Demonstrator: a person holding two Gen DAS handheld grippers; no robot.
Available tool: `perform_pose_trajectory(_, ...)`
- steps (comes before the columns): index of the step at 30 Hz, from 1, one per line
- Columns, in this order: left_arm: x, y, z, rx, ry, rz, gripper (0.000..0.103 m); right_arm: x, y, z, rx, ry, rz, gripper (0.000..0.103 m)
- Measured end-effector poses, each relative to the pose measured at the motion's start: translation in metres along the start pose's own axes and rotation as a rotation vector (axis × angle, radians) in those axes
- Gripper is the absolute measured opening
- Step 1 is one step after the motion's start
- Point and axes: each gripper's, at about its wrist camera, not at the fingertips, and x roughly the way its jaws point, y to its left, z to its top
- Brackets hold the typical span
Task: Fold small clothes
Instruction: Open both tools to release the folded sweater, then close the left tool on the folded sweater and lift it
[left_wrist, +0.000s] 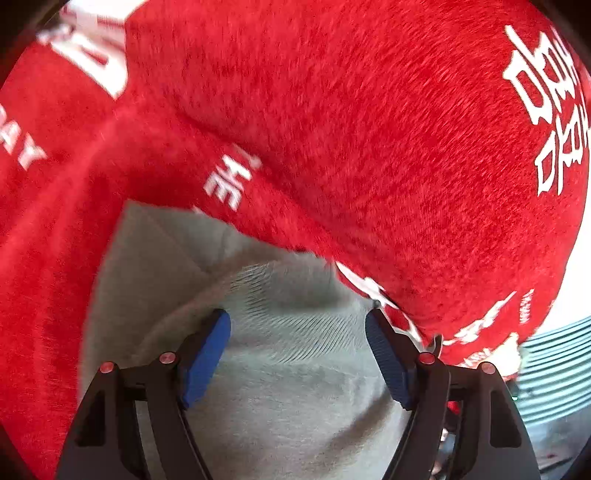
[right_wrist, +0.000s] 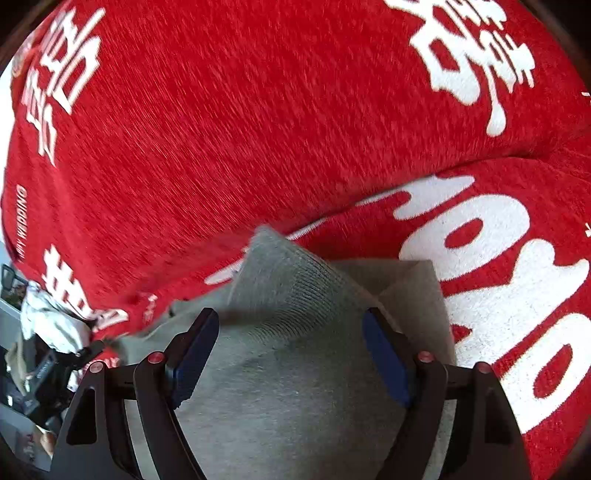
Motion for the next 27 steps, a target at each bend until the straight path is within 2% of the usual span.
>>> perform_pose_trajectory(2, -0.011, -0.012, -0.006, 0.090, -0.039, 0.046, 0.076, -0.009, 0.001, 0.001, -0.008, -0.028, 0.005, 0.083)
perform_pose_trajectory(3, -0.013, -0.021, -0.011, 0.155, -0.044, 0.058, 0.076, -0.013, 0.006, 0.000, -0.050, -0.041, -0.027, 0.083)
perform_pose_trajectory(7, 0.001, -0.059, -0.038, 0.386, 0.011, 0.101, 0.076, -0.005, 0.032, -0.008, -0.217, -0.026, -0.095, 0.083)
perform_pose_trajectory(9, 0.016, -0.072, -0.048, 0.461, 0.034, 0.170, 0.076, 0.007, 0.052, -0.016, -0.310, 0.005, -0.109, 0.083)
perform_pose_trajectory(11, 0.035, -0.069, -0.049, 0.465, 0.065, 0.227, 0.076, 0.020, 0.067, -0.025, -0.418, 0.041, -0.163, 0.083)
perform_pose_trajectory(13, 0.054, -0.057, -0.037, 0.411, 0.102, 0.271, 0.076, 0.037, 0.070, -0.030, -0.473, 0.078, -0.223, 0.083)
perform_pose_trajectory(17, 0.054, -0.043, -0.025, 0.370, 0.087, 0.238, 0.076, 0.061, 0.044, -0.022, -0.414, 0.129, -0.335, 0.083)
perform_pose_trajectory(19, 0.050, -0.042, -0.021, 0.360, 0.074, 0.245, 0.076, 0.056, 0.030, -0.013, -0.328, 0.111, -0.296, 0.081)
perform_pose_trajectory(22, 0.026, -0.043, -0.028, 0.344, 0.005, 0.274, 0.076, 0.033, 0.036, -0.017, -0.315, 0.069, -0.300, 0.082)
perform_pose_trajectory(25, 0.001, -0.053, -0.057, 0.435, -0.047, 0.288, 0.076, -0.002, 0.058, -0.041, -0.377, 0.012, -0.249, 0.083)
perform_pose_trajectory(27, -0.006, -0.062, -0.087, 0.526, -0.046, 0.295, 0.076, -0.011, 0.067, -0.057, -0.419, 0.029, -0.205, 0.083)
